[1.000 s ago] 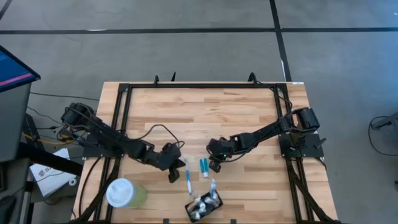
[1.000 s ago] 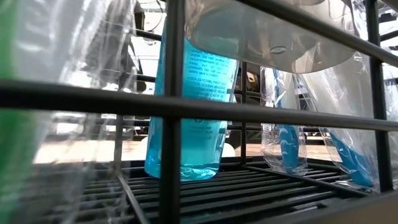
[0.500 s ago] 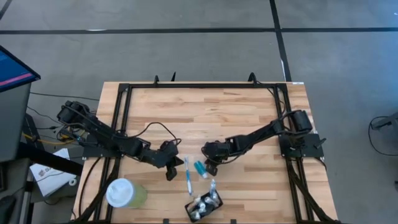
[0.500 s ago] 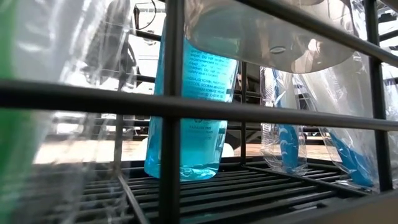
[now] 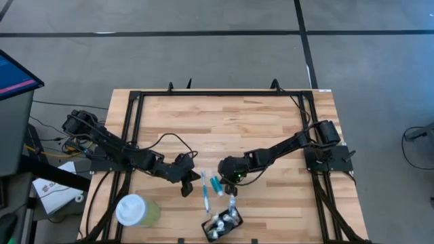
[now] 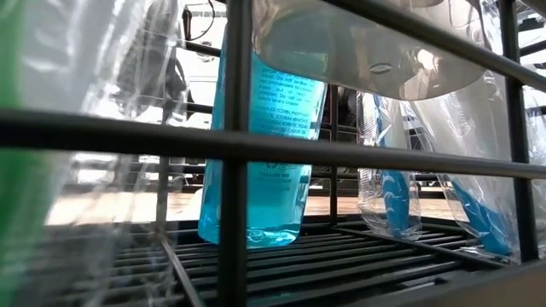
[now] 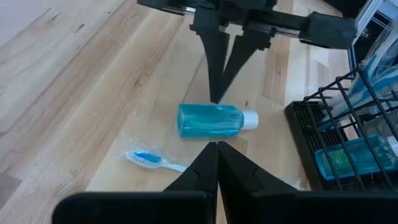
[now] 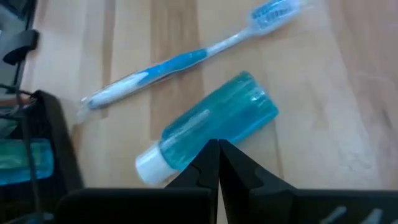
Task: Pick & Place toothbrushing station
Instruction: Put the blue mouthwash into the black wire organizer
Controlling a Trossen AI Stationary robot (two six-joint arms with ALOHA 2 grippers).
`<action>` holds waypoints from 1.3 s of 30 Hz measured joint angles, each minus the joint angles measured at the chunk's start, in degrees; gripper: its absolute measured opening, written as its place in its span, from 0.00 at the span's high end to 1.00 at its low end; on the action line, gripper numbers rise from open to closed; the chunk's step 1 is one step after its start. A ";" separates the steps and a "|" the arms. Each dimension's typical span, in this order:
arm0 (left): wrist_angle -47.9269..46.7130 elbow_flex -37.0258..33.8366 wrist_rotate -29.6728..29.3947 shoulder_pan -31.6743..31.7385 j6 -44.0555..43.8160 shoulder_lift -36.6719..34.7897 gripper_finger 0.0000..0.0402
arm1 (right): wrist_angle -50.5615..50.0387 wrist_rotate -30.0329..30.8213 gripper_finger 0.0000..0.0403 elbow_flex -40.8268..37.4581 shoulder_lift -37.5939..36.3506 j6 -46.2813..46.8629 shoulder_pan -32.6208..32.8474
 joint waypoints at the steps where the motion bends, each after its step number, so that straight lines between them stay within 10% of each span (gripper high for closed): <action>1: 0.00 0.00 0.00 0.00 0.00 0.01 1.00 | -0.03 -0.20 1.00 0.00 0.00 0.10 -0.02; 39: -0.02 0.02 2.63 0.00 -0.09 0.07 1.00 | -5.27 2.09 1.00 5.92 4.52 0.16 -0.81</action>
